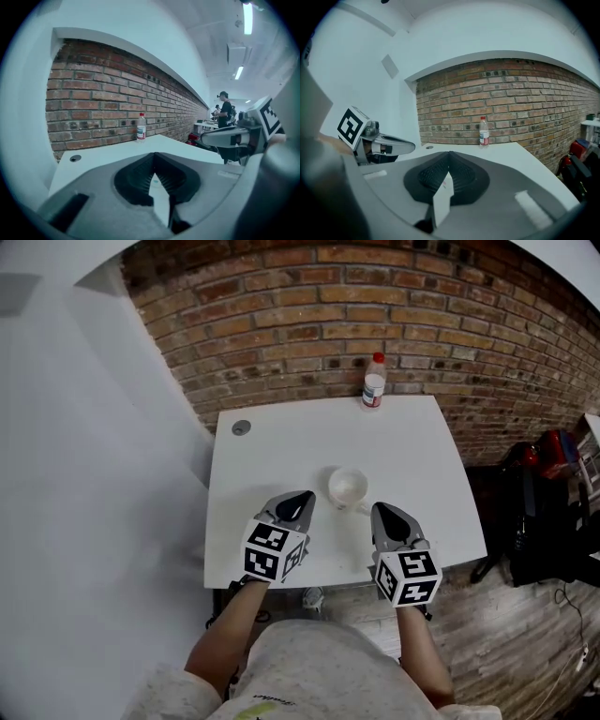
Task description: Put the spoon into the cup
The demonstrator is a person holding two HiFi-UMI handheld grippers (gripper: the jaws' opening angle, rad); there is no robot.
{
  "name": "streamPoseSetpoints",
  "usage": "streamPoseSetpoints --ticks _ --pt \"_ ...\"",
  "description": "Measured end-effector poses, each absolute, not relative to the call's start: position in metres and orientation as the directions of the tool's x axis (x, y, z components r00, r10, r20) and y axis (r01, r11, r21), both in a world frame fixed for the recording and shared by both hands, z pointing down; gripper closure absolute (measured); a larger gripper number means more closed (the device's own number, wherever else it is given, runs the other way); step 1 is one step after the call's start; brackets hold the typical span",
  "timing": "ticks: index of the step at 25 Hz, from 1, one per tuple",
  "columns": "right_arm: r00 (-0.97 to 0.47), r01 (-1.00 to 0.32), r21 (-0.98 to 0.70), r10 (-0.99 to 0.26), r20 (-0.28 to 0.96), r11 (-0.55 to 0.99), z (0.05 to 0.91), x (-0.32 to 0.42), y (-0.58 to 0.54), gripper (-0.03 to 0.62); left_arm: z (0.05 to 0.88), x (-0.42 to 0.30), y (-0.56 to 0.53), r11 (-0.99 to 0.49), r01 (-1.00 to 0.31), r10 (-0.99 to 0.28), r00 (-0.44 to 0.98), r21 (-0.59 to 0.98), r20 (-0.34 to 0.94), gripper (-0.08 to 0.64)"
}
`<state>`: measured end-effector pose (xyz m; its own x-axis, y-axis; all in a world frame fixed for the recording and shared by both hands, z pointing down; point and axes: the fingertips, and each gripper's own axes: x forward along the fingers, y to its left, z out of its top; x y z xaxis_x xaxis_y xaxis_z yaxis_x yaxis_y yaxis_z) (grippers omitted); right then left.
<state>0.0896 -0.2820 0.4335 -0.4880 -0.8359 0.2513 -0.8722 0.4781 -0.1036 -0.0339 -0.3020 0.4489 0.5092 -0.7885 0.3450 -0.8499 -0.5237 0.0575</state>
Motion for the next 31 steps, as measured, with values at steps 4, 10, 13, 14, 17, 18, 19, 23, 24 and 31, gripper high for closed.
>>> streamPoseSetpoints --ticks 4,10,13,14,17,18,19,23,24,31 --pt "-0.502 -0.864 -0.094 -0.830 0.244 0.495 0.430 0.089 -0.272 0.581 0.448 -0.043 -0.292 -0.477 -0.876 -0.817 0.473 0.072 0.331 0.558" --pt "-0.524 -0.849 -0.068 -0.818 0.238 0.524 0.427 0.092 -0.255 0.581 0.451 -0.040 -0.271 -0.450 -0.889 -0.832 0.452 0.085 0.323 0.558" --pt "-0.525 -0.848 -0.069 -0.818 0.236 0.525 0.427 0.095 -0.247 0.581 0.454 -0.037 -0.262 -0.448 -0.890 -0.831 0.451 0.090 0.325 0.559" --pt "-0.526 -0.848 -0.069 -0.817 0.236 0.526 0.428 0.095 -0.245 0.581 0.455 -0.037 -0.260 -0.445 -0.891 -0.832 0.449 0.092 0.325 0.558" --pt "-0.531 -0.845 -0.067 -0.814 0.236 0.531 0.431 0.095 -0.238 0.581 0.458 -0.038 -0.253 -0.438 -0.894 -0.835 0.444 0.096 0.324 0.559" --pt "-0.532 -0.844 -0.067 -0.813 0.237 0.533 0.432 0.095 -0.236 0.581 0.460 -0.038 -0.251 -0.436 -0.895 -0.836 0.443 0.098 0.324 0.560" --pt "-0.533 -0.843 -0.067 -0.812 0.237 0.534 0.432 0.095 -0.234 0.581 0.460 -0.037 -0.249 -0.435 -0.895 -0.836 0.443 0.099 0.325 0.560" --pt "-0.536 -0.841 -0.066 -0.811 0.234 0.537 0.430 0.095 -0.230 0.581 0.460 -0.036 -0.244 -0.435 -0.895 -0.834 0.443 0.100 0.329 0.560" --pt "-0.536 -0.841 -0.065 -0.811 0.234 0.537 0.430 0.095 -0.230 0.581 0.460 -0.036 -0.243 -0.435 -0.895 -0.834 0.443 0.100 0.329 0.559" --pt "-0.535 -0.841 -0.065 -0.812 0.234 0.537 0.430 0.089 -0.228 0.581 0.461 -0.040 -0.242 -0.442 -0.892 -0.831 0.448 0.098 0.328 0.558"
